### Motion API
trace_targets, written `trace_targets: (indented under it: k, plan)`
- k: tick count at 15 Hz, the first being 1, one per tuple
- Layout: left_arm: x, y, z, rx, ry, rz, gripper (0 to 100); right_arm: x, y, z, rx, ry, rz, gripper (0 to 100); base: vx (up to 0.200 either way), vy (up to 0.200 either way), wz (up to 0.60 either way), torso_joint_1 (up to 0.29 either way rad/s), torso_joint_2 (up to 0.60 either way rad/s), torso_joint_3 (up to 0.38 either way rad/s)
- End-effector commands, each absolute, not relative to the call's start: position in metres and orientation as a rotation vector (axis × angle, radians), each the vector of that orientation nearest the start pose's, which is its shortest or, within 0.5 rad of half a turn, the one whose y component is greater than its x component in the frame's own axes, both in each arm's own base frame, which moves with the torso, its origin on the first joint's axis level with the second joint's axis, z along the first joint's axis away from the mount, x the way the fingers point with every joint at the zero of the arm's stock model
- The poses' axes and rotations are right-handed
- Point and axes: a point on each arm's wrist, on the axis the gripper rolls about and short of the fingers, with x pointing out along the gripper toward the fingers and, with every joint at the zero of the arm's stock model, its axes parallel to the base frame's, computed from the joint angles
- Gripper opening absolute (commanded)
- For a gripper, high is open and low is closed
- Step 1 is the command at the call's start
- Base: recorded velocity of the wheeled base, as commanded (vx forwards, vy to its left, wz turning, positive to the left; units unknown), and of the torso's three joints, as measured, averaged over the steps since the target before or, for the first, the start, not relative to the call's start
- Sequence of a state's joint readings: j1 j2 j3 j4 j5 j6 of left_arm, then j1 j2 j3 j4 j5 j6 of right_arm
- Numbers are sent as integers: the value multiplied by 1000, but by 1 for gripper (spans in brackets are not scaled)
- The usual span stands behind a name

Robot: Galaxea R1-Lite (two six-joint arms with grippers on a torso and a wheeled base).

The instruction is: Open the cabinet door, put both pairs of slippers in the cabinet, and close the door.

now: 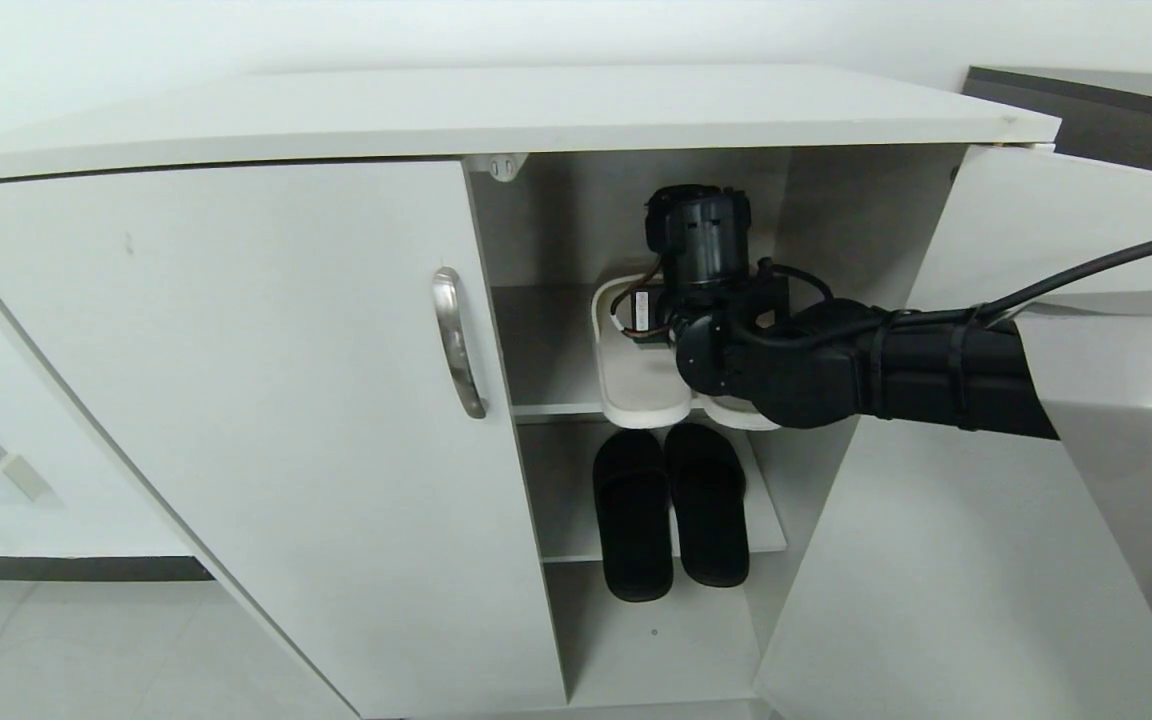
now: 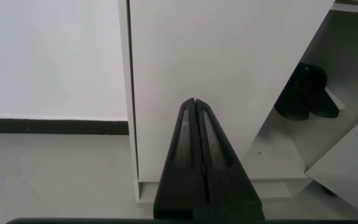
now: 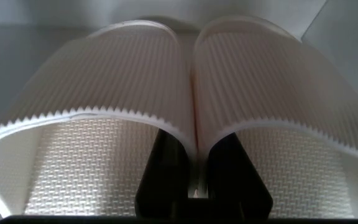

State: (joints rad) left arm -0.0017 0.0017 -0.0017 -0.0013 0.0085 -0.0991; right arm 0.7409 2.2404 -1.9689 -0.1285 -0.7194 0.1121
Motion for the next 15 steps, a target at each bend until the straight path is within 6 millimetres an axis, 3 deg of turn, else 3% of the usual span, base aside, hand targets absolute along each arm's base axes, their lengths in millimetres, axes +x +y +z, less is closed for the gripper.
trace_targets:
  k: [1,5,6,11,15]
  plan:
    - [-23,0,76,-100,-2,8,0,360,307,244,14,111,12,0,0,0,0,0,0,0]
    - [-23,0,76,-100,-2,8,0,360,307,242,4,127,11,0,0,0,0,0,0,0]
    - [-23,0,76,-100,-2,8,0,360,307,241,1,135,10,100,0,0,0,0,0,0]
    - [-23,0,76,-100,-2,8,0,354,306,240,-16,154,15,100,0,0,0,0,0,0]
    - [-23,0,76,-100,-2,8,0,336,300,245,-11,167,29,100,0,0,0,0,0,0]
